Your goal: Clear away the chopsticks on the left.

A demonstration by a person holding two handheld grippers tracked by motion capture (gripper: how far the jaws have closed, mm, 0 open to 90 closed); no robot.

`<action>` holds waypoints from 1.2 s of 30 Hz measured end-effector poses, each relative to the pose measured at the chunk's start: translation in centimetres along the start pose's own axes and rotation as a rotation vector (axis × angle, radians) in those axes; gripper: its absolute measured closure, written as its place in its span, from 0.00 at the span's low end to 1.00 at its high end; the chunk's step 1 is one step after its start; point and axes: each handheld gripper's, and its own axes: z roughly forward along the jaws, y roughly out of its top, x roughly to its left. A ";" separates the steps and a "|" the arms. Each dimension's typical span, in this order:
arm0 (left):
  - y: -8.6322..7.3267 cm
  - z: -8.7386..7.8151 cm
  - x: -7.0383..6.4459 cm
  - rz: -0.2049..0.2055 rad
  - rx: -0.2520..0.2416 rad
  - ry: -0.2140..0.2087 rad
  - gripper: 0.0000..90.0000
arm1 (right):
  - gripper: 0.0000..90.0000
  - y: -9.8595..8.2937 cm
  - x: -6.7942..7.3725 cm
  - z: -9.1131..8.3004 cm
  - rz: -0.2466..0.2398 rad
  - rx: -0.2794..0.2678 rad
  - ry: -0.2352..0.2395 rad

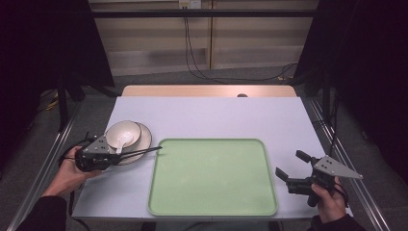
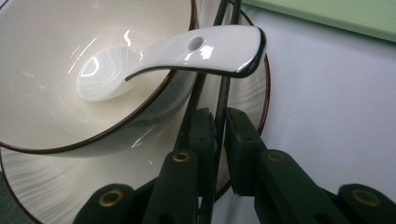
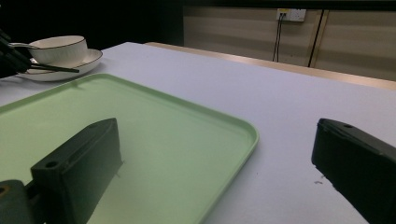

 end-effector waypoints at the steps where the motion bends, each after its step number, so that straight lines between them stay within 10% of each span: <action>1: 0.0 0.1 0.0 -0.013 -0.010 -0.007 0.92 | 0.01 0.0 0.0 0.0 0.000 0.000 -0.003; 20: 0.6 -1.2 -0.9 -0.178 -0.071 -0.039 0.96 | 0.01 0.1 0.1 0.0 0.017 -0.002 -0.005; 36: 0.8 -3.3 -4.1 -0.394 -0.127 -0.020 0.96 | 0.01 0.1 0.2 0.1 0.010 0.005 0.008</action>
